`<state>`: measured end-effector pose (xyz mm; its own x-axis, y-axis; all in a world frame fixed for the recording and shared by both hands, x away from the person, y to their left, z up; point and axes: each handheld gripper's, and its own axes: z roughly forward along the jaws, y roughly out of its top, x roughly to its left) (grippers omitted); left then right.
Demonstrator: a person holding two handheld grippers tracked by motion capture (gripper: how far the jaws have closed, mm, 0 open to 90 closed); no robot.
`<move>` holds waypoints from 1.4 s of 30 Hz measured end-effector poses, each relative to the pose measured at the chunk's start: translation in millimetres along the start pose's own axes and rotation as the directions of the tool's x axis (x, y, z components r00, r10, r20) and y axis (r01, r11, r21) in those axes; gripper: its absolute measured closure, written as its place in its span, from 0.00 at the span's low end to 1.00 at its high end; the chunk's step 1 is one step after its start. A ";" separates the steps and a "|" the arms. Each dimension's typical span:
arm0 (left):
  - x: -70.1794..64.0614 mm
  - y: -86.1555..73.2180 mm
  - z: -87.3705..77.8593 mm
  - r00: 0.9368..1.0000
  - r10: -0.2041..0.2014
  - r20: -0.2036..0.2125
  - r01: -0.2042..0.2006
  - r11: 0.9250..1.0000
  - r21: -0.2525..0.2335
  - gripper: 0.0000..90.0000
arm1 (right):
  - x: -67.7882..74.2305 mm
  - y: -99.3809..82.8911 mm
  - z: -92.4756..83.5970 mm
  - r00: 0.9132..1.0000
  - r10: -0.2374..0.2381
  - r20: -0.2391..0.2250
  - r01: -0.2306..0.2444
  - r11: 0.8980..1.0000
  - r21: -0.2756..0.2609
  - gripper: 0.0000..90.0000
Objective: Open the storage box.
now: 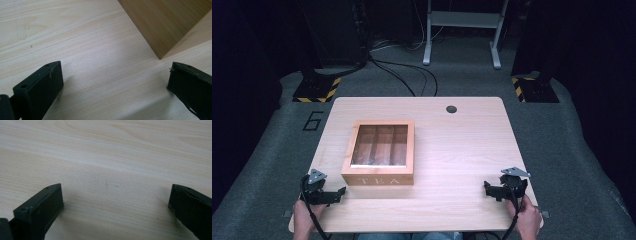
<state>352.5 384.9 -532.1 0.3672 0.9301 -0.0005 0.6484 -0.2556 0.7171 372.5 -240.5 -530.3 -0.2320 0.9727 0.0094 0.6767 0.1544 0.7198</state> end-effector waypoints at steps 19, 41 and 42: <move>0.8 -0.9 -2.3 1.000 0.009 0.020 -0.009 1.000 -0.023 0.00 | -0.3 0.0 0.0 1.000 -0.005 0.000 0.005 1.000 0.002 0.00; -18.2 34.1 -23.6 0.983 0.025 0.183 0.012 0.980 -0.198 0.17 | -0.2 0.0 0.0 1.000 -0.005 -0.001 0.005 1.000 0.001 0.00; -18.1 34.9 -24.1 0.982 0.026 0.187 0.013 0.979 -0.202 0.19 | -0.2 0.0 0.0 1.000 -0.005 -0.001 0.005 1.000 0.001 0.00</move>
<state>352.4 365.5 -490.4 0.5019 0.8577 -0.1120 0.5051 -0.1855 0.8429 372.5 -240.7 -530.3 -0.2357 0.9718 0.0065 0.6765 0.1593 0.7190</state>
